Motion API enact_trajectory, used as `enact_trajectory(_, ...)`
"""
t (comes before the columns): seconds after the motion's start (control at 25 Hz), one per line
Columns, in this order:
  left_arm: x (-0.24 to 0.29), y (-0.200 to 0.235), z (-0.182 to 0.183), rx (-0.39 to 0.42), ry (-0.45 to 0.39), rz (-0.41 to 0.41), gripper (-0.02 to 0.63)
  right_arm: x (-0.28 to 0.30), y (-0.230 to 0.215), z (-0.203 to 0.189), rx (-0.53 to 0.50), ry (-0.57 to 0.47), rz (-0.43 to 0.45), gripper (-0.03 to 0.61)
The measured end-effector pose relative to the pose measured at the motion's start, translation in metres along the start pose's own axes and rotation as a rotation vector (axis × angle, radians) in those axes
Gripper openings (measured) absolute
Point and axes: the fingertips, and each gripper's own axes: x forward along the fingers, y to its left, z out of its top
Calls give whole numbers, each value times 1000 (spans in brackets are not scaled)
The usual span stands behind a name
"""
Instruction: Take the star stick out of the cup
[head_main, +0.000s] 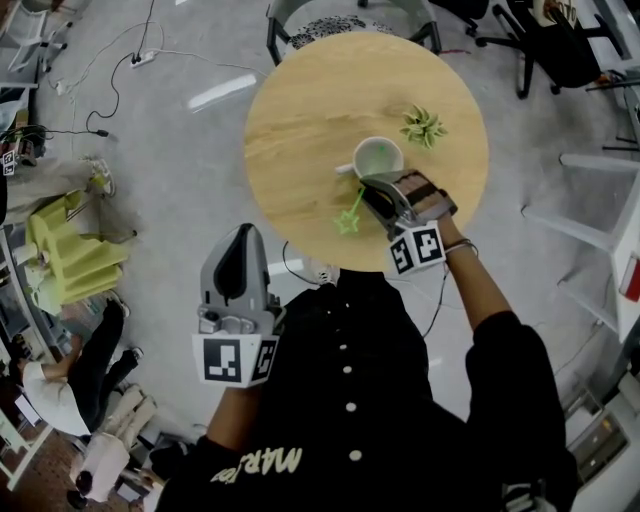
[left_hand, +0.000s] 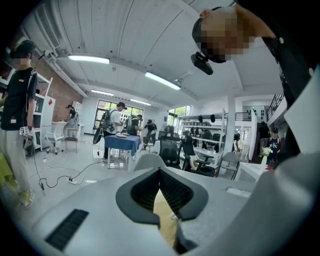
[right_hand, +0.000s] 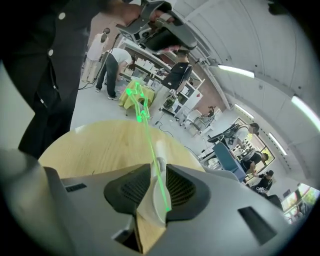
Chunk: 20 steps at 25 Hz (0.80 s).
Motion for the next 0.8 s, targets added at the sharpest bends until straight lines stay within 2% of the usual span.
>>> enact_trajectory(0.16,-1,-1,0,3,6,0,3,-1,-4,2,-25,-10,-48,29)
enact_trajectory(0.48,-3,-10,6,17,-10,-19,3,-9,-12,7,-33,-33,-109,21)
enact_trajectory(0.64,-9,-12,13,24,-28,-30,3,-23,-27,20,64,-74,-161,21)
enact_trajectory(0.8,-13,-15,25,29,-52,-47,3,-49,-54,34,249,-124,-237,20)
